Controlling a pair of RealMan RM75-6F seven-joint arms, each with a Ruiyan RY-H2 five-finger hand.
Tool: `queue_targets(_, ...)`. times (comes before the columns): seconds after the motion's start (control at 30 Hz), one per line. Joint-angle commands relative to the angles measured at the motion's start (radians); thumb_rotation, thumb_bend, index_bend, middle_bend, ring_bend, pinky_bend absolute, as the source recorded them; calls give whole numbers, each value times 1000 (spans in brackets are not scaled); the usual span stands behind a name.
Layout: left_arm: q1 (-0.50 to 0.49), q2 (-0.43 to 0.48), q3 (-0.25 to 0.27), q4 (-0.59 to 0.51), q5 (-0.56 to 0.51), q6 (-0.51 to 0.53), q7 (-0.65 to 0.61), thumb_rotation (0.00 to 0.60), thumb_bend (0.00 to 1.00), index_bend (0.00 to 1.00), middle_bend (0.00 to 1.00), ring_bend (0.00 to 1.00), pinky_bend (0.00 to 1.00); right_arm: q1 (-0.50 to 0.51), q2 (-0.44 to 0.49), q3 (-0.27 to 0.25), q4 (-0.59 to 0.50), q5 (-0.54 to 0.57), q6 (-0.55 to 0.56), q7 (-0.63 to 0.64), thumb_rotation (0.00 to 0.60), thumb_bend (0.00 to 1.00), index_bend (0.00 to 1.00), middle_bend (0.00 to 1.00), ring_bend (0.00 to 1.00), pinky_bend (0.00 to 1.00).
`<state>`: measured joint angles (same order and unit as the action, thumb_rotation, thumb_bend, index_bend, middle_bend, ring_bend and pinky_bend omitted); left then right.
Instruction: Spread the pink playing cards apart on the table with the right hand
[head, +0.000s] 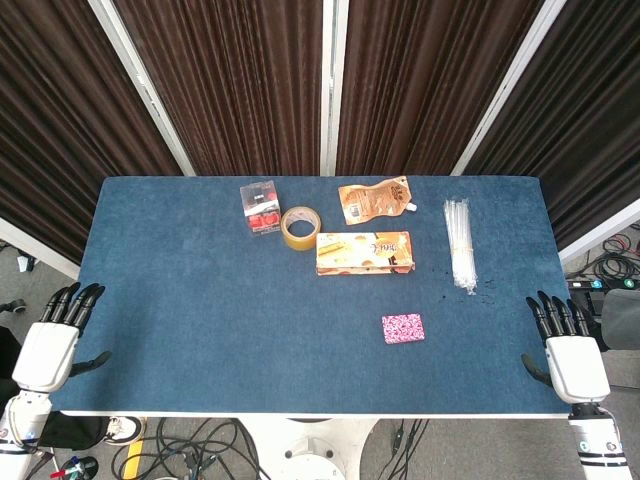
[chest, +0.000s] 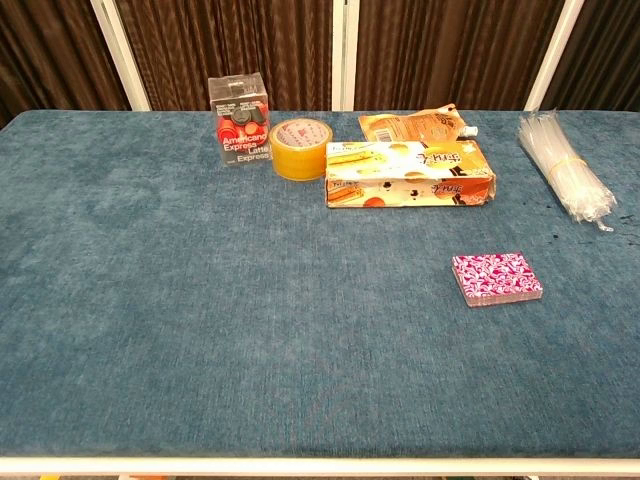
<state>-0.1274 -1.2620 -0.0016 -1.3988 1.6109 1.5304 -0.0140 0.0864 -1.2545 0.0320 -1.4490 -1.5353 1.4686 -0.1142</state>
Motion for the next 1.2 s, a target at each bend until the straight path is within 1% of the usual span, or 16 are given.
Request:
queue_targets(0.03,0,1,1,-2,-2,-3,1,600,0,51,71,0,105,0,0,-1,0,0,-1,0,600,165,0,0,0,0)
queue_targets(0.57,-3,13,3,-23,3,-8,5,600,0,51,71,0,105,2,-1,0,-21,3,-6,-12,600,165,0,0,0,0)
queue_targets(0.77,1,0,2,-2,-1,-5,-6,600,0,51,71,0,105,2,5,-2,-21,-5,-2,-24,600,165,0,0,0,0)
queue_targets(1.2,1,-4,2,4,0,-3,-6,600,0,51,71,0,105,7,4,-10,-25,2,-27,-32,600,165,0,0,0,0)
